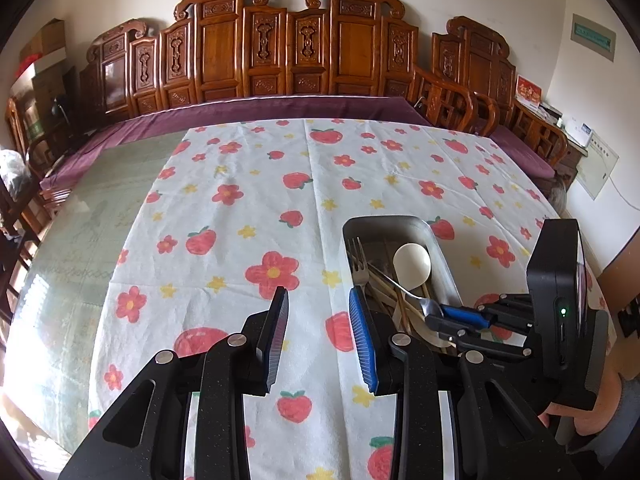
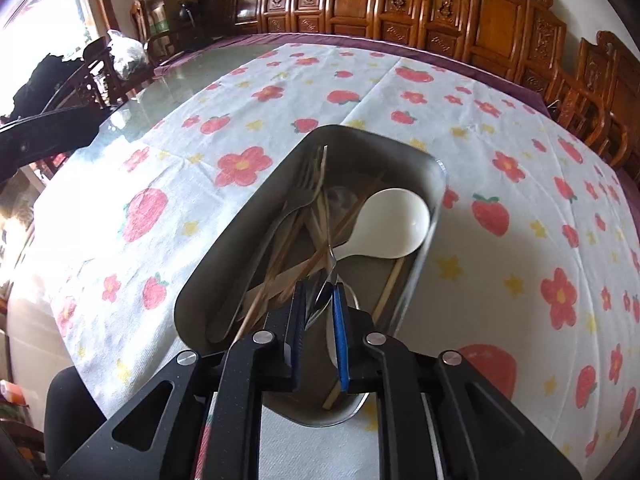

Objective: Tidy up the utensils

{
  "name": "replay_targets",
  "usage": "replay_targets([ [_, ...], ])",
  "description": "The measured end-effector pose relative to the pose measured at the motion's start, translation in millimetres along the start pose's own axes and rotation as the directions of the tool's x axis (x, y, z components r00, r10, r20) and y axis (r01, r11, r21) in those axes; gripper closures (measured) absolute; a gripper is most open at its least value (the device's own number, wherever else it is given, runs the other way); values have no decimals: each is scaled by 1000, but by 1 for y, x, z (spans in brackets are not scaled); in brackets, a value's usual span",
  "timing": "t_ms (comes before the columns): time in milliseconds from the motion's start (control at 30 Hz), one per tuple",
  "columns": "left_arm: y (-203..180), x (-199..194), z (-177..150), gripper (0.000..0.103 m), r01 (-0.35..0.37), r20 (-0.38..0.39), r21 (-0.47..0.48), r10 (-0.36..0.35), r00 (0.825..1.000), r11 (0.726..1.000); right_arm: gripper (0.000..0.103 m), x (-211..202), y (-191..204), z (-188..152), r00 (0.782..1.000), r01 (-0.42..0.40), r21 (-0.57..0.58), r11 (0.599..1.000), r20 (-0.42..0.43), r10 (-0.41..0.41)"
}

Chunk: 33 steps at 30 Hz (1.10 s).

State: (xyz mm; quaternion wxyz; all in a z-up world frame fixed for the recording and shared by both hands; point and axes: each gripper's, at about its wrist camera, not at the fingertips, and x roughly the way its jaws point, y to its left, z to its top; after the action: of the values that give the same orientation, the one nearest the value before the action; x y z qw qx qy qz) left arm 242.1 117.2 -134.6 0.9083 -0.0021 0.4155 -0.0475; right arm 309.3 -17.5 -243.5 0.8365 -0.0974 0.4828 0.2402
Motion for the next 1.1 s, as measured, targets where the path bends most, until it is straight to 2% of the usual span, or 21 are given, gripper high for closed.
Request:
replay_targets([
  [167, -1, 2, 0, 73, -2, -4, 4, 2, 1000, 1000, 84, 8, 0, 1, 998, -57, 2, 998, -8, 57],
  [300, -1, 3, 1, 73, -2, -4, 5, 2, 1000, 1000, 85, -5, -2, 12, 993, -72, 1, 997, 91, 72],
  [467, -1, 4, 2, 73, -5, -5, 6, 5, 1000, 1000, 87, 1, -7, 24, 995, -71, -5, 997, 73, 71],
  [567, -1, 3, 3, 73, -5, -3, 6, 5, 1000, 1000, 87, 9, -7, 18, 996, -74, -15, 997, 42, 75],
  [733, -2, 3, 3, 73, -6, -4, 7, 6, 1000, 1000, 87, 7, -2, 9, 995, -86, -32, 996, 46, 87],
  [867, -1, 2, 4, 73, -7, -1, 4, 7, 1000, 1000, 87, -5, -7, 7, 994, -88, -19, 996, 70, 89],
  [967, -5, -3, 2, 73, -9, 5, 0, 9, 1000, 1000, 79, -19, -13, 6, 991, -86, -10, 996, 102, 86],
  [1100, -11, -13, -1, 73, -11, 15, -7, 11, 1000, 1000, 79, -47, -23, 0, 986, -84, 20, 996, 149, 80],
])
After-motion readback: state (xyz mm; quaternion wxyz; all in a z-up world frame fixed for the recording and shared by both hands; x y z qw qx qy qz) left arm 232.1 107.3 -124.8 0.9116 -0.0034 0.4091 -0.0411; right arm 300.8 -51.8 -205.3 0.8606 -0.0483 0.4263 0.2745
